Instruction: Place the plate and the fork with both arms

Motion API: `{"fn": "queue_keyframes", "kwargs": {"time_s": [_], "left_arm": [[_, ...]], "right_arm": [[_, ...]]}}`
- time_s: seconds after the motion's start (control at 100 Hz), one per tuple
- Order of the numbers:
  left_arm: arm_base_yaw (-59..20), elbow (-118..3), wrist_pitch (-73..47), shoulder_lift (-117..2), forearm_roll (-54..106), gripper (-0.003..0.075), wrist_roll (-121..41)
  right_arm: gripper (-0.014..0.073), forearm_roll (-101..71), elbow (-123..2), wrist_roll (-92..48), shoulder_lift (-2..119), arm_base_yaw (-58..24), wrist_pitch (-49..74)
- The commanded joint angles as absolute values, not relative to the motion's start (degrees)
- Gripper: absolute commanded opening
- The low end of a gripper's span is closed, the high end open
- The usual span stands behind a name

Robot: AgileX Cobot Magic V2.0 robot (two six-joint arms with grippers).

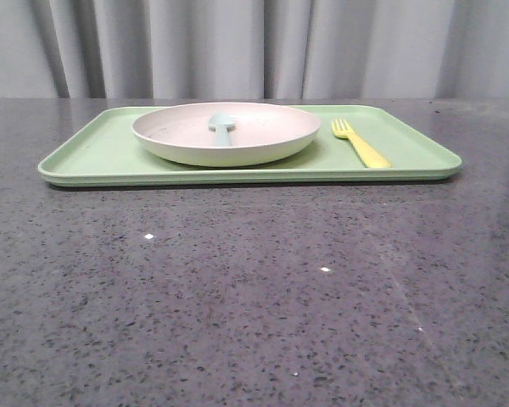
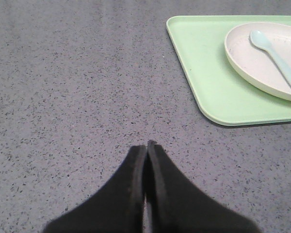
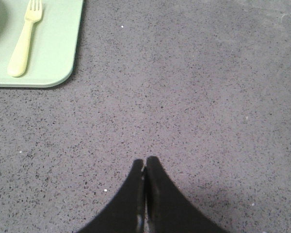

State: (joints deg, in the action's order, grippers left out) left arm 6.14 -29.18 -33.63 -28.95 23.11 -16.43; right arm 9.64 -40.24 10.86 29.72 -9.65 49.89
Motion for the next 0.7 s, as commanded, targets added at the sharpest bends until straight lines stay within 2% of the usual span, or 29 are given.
{"fn": "queue_keyframes", "kwargs": {"time_s": [0.0,0.39,0.69], "left_arm": [[6.2,-30.7,-29.7,-29.1,24.6,-0.0020,-16.1],[5.5,-30.4,-27.9,-29.1,21.3,-0.0020,-16.1],[-1.8,-23.7,-12.5,-24.3,12.7,-0.0020,-16.1]], "right_arm": [[-0.0119,11.3,-41.6,10.1,29.7,-9.3,46.2],[-0.0119,11.3,-41.6,10.1,29.7,-9.3,46.2],[-0.0119,11.3,-41.6,10.1,29.7,-9.3,46.2]]}}
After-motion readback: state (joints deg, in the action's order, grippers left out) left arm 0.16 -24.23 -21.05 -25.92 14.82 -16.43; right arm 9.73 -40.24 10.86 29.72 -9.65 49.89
